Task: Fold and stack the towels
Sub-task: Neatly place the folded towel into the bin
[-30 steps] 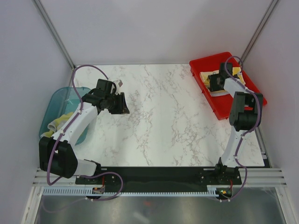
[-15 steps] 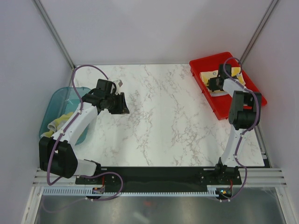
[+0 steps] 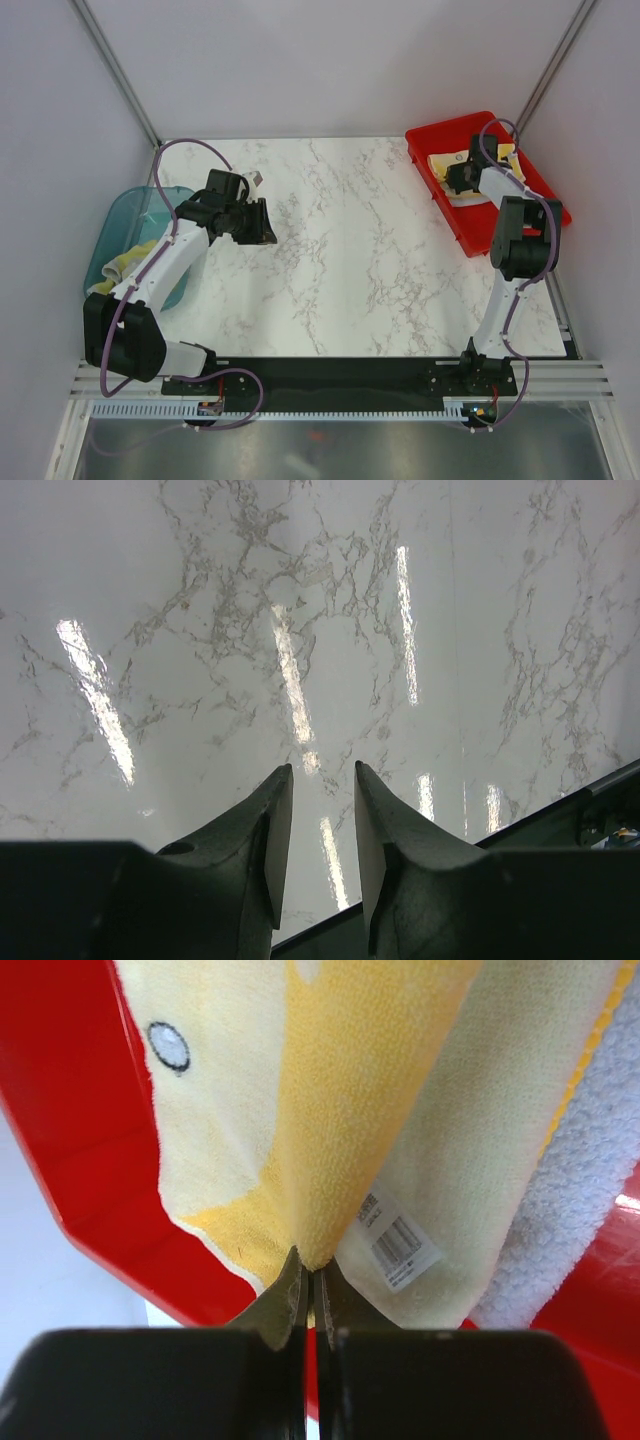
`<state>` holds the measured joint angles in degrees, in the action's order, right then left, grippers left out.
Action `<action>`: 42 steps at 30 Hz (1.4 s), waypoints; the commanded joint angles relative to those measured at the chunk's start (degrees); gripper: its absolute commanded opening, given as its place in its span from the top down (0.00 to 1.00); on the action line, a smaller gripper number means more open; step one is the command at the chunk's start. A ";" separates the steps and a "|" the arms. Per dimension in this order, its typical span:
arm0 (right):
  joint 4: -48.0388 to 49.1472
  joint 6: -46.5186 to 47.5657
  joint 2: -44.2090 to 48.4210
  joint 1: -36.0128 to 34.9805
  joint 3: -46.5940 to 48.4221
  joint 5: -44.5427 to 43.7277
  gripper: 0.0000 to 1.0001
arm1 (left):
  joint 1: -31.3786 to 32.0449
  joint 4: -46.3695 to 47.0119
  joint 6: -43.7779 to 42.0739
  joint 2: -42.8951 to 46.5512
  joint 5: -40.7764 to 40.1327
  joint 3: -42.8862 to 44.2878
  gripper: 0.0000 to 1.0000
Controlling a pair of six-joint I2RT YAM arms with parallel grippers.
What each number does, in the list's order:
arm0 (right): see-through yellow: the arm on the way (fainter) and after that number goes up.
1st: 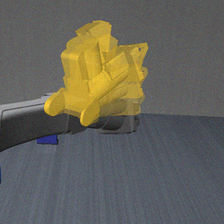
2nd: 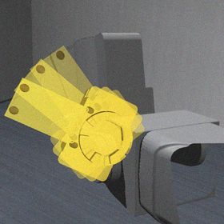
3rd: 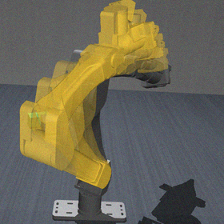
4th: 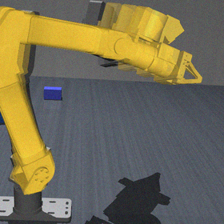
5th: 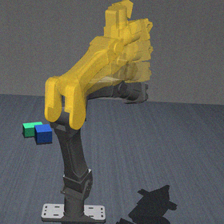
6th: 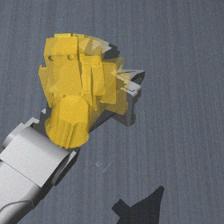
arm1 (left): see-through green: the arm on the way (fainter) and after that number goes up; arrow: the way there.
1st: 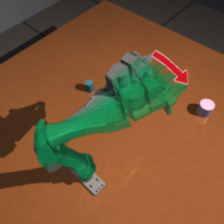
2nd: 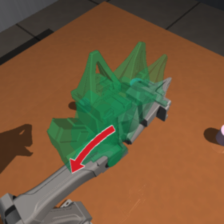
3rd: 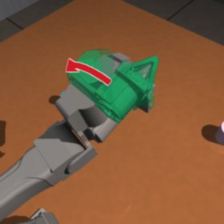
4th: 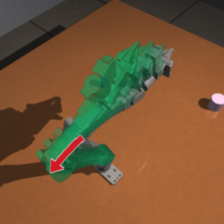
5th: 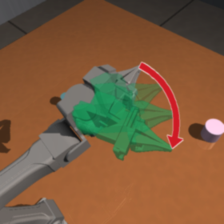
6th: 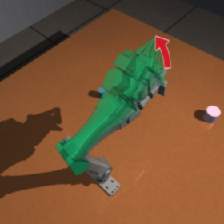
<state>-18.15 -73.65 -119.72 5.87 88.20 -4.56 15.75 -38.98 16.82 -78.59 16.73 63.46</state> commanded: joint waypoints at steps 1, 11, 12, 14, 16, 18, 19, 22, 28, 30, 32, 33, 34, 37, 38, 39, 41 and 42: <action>-0.30 1.66 3.88 0.37 0.13 0.77 1.00 | -0.28 0.13 -2.32 1.42 0.32 -0.09 0.62; -2.23 4.91 4.41 0.99 -0.49 1.83 1.00 | -0.28 0.13 -2.23 1.59 0.06 -0.27 0.62; -2.59 5.35 4.06 0.99 -0.14 1.83 1.00 | -0.37 0.13 -2.23 1.59 0.06 -0.27 0.62; -2.94 6.58 3.62 1.07 -0.05 1.92 1.00 | -0.28 0.13 -2.23 1.59 0.14 -0.27 0.63; -3.03 7.46 2.65 0.99 0.13 2.36 1.00 | -0.28 0.14 -2.23 1.51 0.14 -0.27 0.62; -2.94 7.73 1.95 0.99 0.04 2.97 1.00 | -0.37 0.13 -2.23 1.33 0.14 -0.27 0.62; -2.94 7.99 1.95 0.90 0.04 2.89 1.00 | -0.28 0.13 -2.23 1.33 -0.03 -0.27 0.63; -2.94 8.61 2.04 0.90 0.39 2.19 1.00 | -0.37 0.13 -2.23 1.07 0.14 -0.18 0.63; -3.47 10.98 1.16 0.99 1.01 2.80 0.88 | -0.28 0.13 -2.05 0.98 -0.12 -0.18 0.63; -4.26 11.85 1.59 0.90 1.18 1.84 0.76 | -0.28 0.22 -2.14 0.89 -0.21 -0.27 0.63; -6.44 12.65 1.86 0.90 2.84 0.26 0.69 | -0.28 0.22 -2.05 0.89 -0.38 -0.36 0.63; -7.50 13.17 1.95 0.90 3.72 -0.27 0.68 | -0.37 0.22 -2.05 0.89 -0.38 -0.36 0.63; -8.47 14.22 1.95 0.99 4.51 -0.62 0.66 | -0.28 0.22 -1.97 0.80 -0.38 -0.36 0.63; -13.30 16.24 2.74 1.60 7.77 -1.24 0.61 | -0.28 0.22 -1.53 0.71 -0.82 0.17 0.63; -15.23 16.86 3.87 1.78 8.21 -1.42 0.59 | -0.37 0.31 -1.18 0.72 -1.35 0.87 0.63; -15.86 17.48 4.66 2.04 8.73 -1.94 0.59 | -0.28 0.40 -0.83 0.98 -1.61 1.40 0.63; -15.43 19.33 7.22 2.04 8.83 -0.63 0.62 | -0.37 0.40 1.19 0.89 -2.58 5.61 0.62; -14.55 20.20 7.22 2.04 8.91 0.33 0.63 | -0.37 0.31 1.63 0.98 -3.89 6.75 0.61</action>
<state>-31.18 -57.04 -117.30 7.62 94.89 -4.54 15.75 -39.62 17.04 -78.67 15.64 64.23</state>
